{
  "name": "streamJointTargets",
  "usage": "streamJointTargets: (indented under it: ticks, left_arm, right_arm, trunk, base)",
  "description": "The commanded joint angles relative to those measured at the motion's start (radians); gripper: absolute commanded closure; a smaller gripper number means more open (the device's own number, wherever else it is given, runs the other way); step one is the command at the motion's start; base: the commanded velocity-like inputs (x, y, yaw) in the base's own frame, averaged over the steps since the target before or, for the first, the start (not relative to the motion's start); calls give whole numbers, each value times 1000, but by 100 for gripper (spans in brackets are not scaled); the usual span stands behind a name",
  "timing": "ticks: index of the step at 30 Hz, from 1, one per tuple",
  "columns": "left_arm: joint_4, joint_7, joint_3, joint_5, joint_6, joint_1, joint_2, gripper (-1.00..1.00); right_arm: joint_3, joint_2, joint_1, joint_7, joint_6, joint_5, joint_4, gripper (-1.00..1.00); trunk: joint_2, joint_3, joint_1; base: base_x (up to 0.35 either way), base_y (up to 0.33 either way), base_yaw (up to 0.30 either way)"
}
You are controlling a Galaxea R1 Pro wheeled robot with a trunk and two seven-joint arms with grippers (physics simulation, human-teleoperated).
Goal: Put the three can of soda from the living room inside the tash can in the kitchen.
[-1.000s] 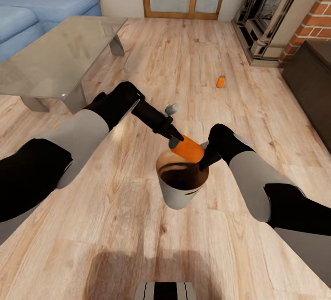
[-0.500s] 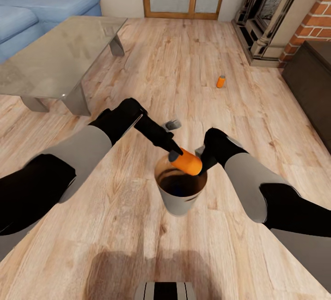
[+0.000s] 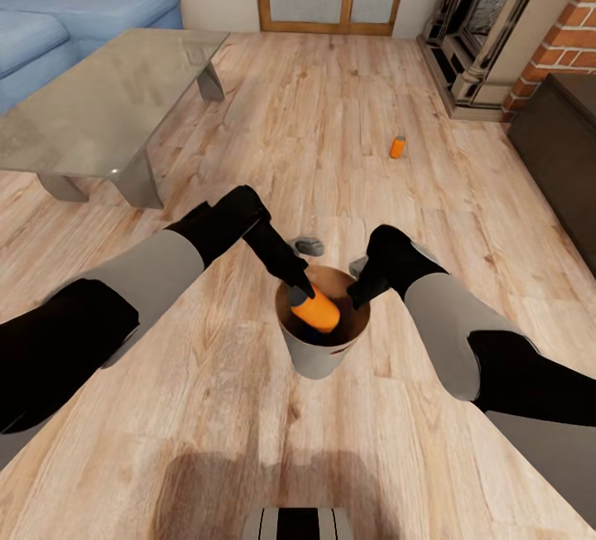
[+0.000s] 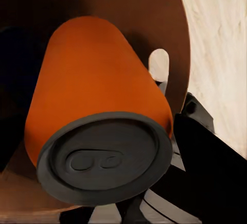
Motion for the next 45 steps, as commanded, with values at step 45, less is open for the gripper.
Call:
streamJointTargets:
  ticks: [45]
  left_arm:
    - [-51, 181, -22, 5, 0, 144, -12, 100]
  right_arm:
    - [-39, 26, -2, -6, 14, -32, -17, 100]
  trunk:
    - [0, 0, 0]
  base:
    - [0, 0, 0]
